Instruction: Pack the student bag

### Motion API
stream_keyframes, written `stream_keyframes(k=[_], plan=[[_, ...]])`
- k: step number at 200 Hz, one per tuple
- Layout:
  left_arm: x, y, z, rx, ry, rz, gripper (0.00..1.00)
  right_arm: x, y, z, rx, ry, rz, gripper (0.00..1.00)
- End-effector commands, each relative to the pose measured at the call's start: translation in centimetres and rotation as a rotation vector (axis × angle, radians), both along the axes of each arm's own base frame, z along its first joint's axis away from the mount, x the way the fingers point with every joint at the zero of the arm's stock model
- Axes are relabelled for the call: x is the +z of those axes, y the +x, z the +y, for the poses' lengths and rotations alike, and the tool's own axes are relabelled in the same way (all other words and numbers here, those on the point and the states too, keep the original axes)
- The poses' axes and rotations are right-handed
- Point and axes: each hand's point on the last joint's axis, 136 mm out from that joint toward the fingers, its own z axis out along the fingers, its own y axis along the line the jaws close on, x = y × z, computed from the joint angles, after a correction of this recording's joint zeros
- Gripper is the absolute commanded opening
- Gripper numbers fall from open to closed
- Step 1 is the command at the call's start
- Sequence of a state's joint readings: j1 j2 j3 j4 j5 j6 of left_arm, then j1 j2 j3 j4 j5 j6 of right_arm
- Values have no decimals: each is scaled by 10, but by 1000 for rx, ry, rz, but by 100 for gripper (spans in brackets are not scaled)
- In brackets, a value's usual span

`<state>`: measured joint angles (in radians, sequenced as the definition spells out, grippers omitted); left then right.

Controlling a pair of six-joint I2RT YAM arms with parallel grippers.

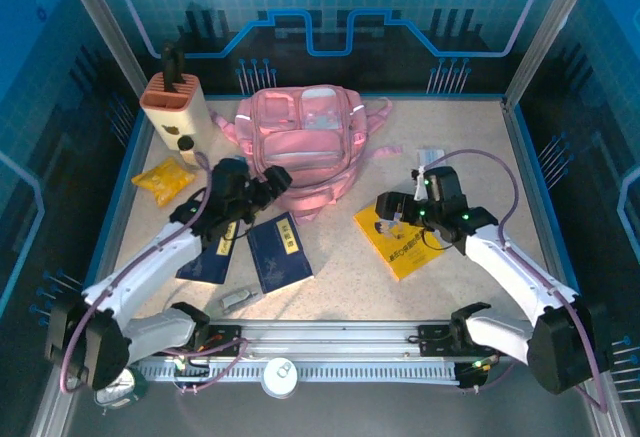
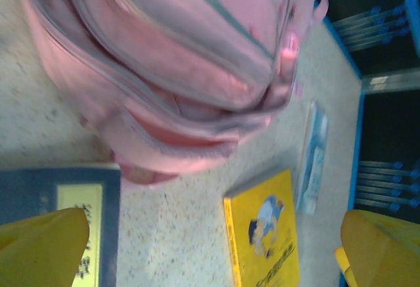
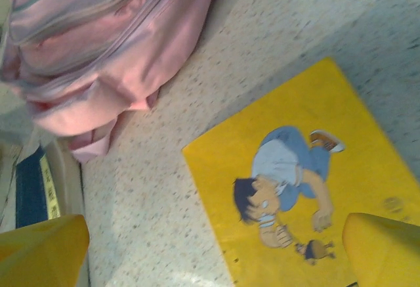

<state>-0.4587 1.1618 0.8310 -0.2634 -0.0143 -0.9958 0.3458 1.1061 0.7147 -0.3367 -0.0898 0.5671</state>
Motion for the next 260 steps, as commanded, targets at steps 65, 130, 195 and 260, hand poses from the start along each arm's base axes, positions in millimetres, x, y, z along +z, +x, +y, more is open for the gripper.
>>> stream_keyframes(k=[65, 130, 195, 260], plan=[[-17, 49, -115, -247, 241, 41, 98, 3, 6, -20, -109, -11, 52, 100], [-60, 107, -156, -421, 503, 45, 90, 18, 14, -50, -175, -27, 16, 100], [-100, 153, -176, -528, 737, -16, 78, 26, 18, -56, -172, -22, -16, 100], [-131, 160, -193, -714, 960, -127, 20, 37, 24, -56, -146, -43, -53, 100]])
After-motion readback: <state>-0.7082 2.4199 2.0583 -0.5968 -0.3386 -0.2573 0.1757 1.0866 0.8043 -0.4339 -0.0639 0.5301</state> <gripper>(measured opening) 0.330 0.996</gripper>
